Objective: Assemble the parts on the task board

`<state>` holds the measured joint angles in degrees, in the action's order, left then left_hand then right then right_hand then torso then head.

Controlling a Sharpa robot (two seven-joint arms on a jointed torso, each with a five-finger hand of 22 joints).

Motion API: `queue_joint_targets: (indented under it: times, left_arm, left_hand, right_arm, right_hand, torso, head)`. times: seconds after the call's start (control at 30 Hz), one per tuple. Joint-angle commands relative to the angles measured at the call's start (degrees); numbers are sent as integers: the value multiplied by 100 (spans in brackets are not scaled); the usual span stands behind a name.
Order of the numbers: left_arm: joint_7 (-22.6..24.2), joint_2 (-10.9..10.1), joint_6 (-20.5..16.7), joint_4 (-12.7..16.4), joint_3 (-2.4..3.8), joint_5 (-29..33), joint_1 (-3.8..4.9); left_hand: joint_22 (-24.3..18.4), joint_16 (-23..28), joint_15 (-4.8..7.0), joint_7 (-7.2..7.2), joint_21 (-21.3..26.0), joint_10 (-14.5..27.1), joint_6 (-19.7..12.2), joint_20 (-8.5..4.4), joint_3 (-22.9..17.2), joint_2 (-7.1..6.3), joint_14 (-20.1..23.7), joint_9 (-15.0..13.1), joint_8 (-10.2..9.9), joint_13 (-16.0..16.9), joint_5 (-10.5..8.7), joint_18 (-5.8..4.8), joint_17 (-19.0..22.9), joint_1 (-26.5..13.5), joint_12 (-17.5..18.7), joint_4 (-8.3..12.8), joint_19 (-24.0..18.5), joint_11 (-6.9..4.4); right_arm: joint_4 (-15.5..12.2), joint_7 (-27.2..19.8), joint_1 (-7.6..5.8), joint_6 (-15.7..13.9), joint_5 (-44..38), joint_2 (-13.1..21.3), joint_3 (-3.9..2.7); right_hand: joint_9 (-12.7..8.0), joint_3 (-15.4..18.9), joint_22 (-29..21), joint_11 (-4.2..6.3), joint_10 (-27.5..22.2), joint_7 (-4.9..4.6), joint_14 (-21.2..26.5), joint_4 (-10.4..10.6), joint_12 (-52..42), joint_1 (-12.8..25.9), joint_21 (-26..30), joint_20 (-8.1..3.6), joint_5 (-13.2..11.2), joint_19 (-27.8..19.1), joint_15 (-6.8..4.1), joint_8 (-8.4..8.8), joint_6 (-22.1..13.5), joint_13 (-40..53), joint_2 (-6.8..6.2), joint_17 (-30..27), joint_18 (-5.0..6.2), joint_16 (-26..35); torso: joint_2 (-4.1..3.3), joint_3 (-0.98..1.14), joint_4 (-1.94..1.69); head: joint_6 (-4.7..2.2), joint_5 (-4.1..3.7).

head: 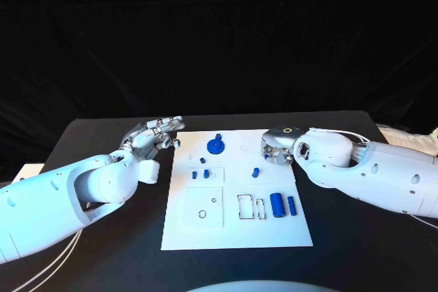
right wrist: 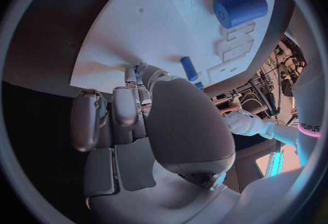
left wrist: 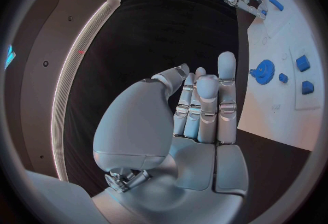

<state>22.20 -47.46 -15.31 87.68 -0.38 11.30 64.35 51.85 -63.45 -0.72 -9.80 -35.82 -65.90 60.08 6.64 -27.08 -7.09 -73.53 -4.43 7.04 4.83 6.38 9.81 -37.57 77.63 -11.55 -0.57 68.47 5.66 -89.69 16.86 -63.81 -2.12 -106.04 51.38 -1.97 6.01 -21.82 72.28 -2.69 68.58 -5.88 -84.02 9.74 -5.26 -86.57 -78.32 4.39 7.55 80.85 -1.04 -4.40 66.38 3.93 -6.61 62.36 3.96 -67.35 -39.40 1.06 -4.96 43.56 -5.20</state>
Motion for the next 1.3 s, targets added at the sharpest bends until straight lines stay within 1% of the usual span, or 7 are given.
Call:
queue_joint_targets:
  times: [0.03,0.2,0.37,0.57,0.93,1.13,1.3]
  left_arm:
    - [5,-1,62,13,3,22,0]
    - [-44,0,90,4,3,11,0]
    - [-123,0,131,-18,3,-92,0]
    - [-203,2,131,-43,3,-178,0]
    - [-263,25,153,-76,2,-221,-1]
    - [-274,28,147,-76,2,-225,-2]
    - [-273,46,153,-71,2,-226,-5]
  left_hand:
    - [-7,16,-1,-9,42,54,-25,-12,45,27,55,9,18,4,3,67,7,-13,-21,-3,4,-8]
    - [-12,17,-3,-13,50,70,-38,-12,53,30,60,13,20,3,5,66,16,-2,-28,7,6,-5]
    - [-19,27,-7,-19,59,92,-53,-10,63,32,74,17,21,0,6,65,44,9,-35,18,7,1]
    - [-30,21,-6,-20,76,115,-62,-12,53,62,85,20,43,2,15,66,59,92,-71,80,15,1]
    - [-34,16,-4,-18,83,116,-53,-13,53,74,88,19,62,4,16,67,65,121,-97,106,20,-2]
    - [-34,18,-4,-18,84,118,-52,-14,54,74,91,19,65,5,16,67,74,125,-101,111,21,-2]
    - [-34,18,-4,-18,84,118,-52,-14,54,74,91,19,65,5,16,67,74,125,-101,111,21,-2]
  right_arm:
    - [5,-52,28,181,-35,-11,15]
    - [23,-44,30,-38,-58,-20,15]
    - [-34,-97,30,-429,15,16,14]
    - [-198,-100,5,-714,127,118,6]
    - [-549,6,-71,-838,233,333,-17]
    - [-887,29,-77,-841,319,370,-23]
    - [-1250,-4,-21,-845,366,249,-23]
  right_hand:
    - [33,-123,29,1,96,-4,-221,-70,-9,-58,-50,-2,-108,39,-43,-21,66,-1,127,0,-9,-15]
    - [55,-342,63,-17,159,-34,-224,-231,45,-71,-73,-4,-269,55,-27,11,78,-17,203,-6,-16,-38]
    - [66,-521,106,-35,166,-59,-219,-355,104,-26,-102,8,-332,74,-9,47,61,-22,184,-75,-24,-13]
    - [71,-585,135,-43,174,-70,-222,-402,119,4,-122,12,-334,88,-5,53,61,-22,162,-91,-30,-16]
    - [84,-640,160,-70,194,-95,-220,-425,136,149,-140,31,-358,99,14,55,71,-20,90,-118,-34,-26]
    - [87,-646,166,-73,201,-97,-218,-426,136,171,-144,33,-357,102,14,54,76,-20,81,-130,-35,-21]
    - [88,-649,164,-76,203,-100,-218,-427,137,181,-142,34,-355,100,14,53,78,-20,77,-130,-35,-23]
  torso:
    - [3,0,0]
    - [2,0,-2]
    - [8,2,4]
    - [12,-2,4]
    - [7,-4,-2]
    - [1,-3,5]
    - [0,-7,-11]
  head:
    - [3,-6]
    - [3,-17]
    - [-3,-36]
    - [-14,-59]
    - [-54,-72]
    - [-47,-25]
    - [-10,82]
